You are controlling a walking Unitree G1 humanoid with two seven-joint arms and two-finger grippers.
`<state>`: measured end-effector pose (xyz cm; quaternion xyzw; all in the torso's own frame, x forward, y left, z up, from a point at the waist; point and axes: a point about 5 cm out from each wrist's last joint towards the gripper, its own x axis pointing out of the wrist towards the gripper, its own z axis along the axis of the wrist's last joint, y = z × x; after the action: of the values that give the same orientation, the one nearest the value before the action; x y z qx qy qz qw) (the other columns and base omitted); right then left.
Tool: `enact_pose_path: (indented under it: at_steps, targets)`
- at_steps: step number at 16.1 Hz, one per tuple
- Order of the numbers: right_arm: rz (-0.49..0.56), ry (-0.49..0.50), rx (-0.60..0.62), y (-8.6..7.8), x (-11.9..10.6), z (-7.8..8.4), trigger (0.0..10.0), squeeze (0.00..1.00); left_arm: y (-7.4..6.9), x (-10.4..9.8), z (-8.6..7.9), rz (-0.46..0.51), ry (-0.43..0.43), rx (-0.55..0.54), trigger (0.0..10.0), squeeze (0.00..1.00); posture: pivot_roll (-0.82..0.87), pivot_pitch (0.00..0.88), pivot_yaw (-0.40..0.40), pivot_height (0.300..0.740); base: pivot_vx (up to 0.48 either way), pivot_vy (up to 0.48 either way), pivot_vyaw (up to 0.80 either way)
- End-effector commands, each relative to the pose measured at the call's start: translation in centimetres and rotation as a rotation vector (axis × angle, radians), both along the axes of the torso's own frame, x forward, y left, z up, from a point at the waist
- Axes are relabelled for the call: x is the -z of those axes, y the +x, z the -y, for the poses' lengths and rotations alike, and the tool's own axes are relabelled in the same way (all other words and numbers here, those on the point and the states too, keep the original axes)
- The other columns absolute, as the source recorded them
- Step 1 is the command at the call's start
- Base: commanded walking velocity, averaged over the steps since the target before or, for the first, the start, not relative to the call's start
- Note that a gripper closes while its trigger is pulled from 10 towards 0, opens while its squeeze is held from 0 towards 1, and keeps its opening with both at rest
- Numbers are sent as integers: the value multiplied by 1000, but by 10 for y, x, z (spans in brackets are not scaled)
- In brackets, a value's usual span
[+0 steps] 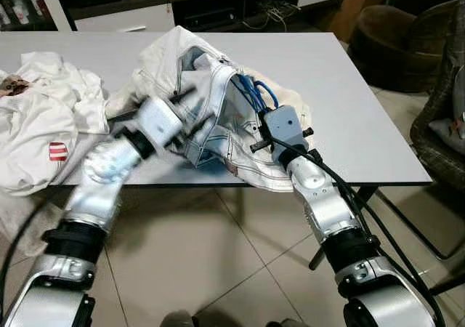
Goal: Hang hanger
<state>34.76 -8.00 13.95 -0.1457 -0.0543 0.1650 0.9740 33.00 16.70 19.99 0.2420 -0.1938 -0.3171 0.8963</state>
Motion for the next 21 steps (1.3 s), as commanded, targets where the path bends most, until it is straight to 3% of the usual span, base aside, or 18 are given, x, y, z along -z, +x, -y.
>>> enact_pose_path:
  at_steps: [1,2,4,5,7,11,13,16,21]
  targets:
    - [-1,24,25,1,-2,4,10000,0,-2,-8,-4,15,-46,0,10000,0,63,0,5,740,0,0,0]
    - [8,36,33,3,-6,5,10000,0,-10,-13,-9,-15,-170,36,10000,0,65,0,0,740,0,0,0]
    - [16,42,39,5,-9,5,10000,0,-18,-10,-11,-80,-226,94,10000,0,67,0,-2,740,0,0,0]
    - [26,49,39,7,-13,4,10000,0,-28,5,-10,-209,-241,163,10000,0,70,0,-4,740,0,0,0]
    - [39,80,32,10,-22,1,10000,0,-43,37,-7,-392,-294,201,10000,0,70,0,-4,740,0,0,0]
    - [80,187,38,15,-48,1,10000,0,-60,76,9,-581,-386,210,10000,0,66,0,-5,740,0,0,0]
    - [86,208,43,17,-53,2,10000,0,-62,82,13,-617,-386,212,10000,0,66,0,-5,740,0,0,0]
    - [80,336,57,24,-71,2,10000,0,-69,112,29,-724,-367,188,10000,0,60,0,-4,740,0,0,0]
    - [65,400,57,26,-79,1,10000,0,-65,143,37,-820,-320,36,10000,0,63,0,-5,740,0,0,0]
